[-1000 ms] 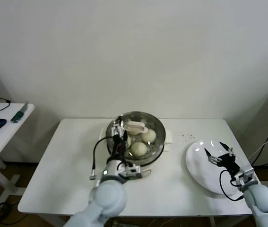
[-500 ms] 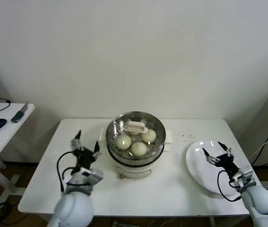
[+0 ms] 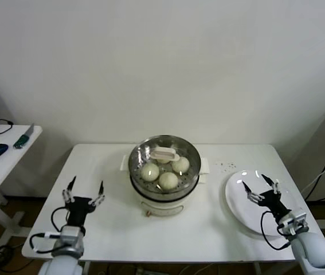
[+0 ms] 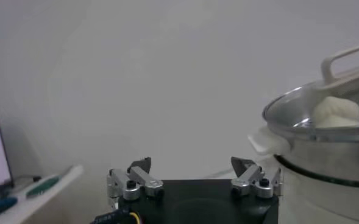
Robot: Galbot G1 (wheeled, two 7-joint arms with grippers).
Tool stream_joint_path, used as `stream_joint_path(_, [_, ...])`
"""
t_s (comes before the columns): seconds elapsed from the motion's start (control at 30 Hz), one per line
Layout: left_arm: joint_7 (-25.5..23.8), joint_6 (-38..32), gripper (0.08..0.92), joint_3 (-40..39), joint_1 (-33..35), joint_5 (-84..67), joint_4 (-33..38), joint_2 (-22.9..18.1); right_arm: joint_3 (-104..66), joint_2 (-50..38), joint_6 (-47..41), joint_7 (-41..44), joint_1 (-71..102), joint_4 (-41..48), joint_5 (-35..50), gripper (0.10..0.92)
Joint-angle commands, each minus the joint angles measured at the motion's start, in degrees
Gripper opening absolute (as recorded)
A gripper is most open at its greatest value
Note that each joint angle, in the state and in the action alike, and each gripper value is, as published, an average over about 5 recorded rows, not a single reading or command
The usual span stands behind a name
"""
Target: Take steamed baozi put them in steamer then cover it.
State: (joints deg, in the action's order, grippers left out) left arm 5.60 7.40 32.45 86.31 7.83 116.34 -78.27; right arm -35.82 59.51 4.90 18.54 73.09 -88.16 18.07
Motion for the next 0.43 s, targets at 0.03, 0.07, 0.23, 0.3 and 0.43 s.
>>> stream_joint_path(0.03, [0.21,-13.96,0.823,5.86,3.62,-9.69,-5.79,-1.73,-0.74,1.07,2.01,0.43,1.59,-0.06,0.72,0.823])
stream_joint_path(0.07, [0.02,-13.79,0.823,5.75,3.43,-9.25,-5.78,-1.74,-0.83,1.22,2.04,0.44,1.6,0.13,0.92,0.823])
stream_joint_path(0.23, [-0.42,-12.13,0.823,5.12,2.5,-9.39,-4.75,-1.96,-1.39,1.96,2.3,0.51,1.73,0.66,1.21,0.823])
stream_joint_path(0.3, [-0.56,-11.53,0.823,5.13,2.31,-9.28,-4.33,-2.01,-1.54,2.03,2.41,0.53,1.85,0.47,1.16,0.823])
stream_joint_path(0.43, [-0.65,-11.33,0.823,5.11,2.19,-8.78,-4.37,-1.96,-1.88,2.03,2.47,0.54,1.99,-0.03,1.19,0.823])
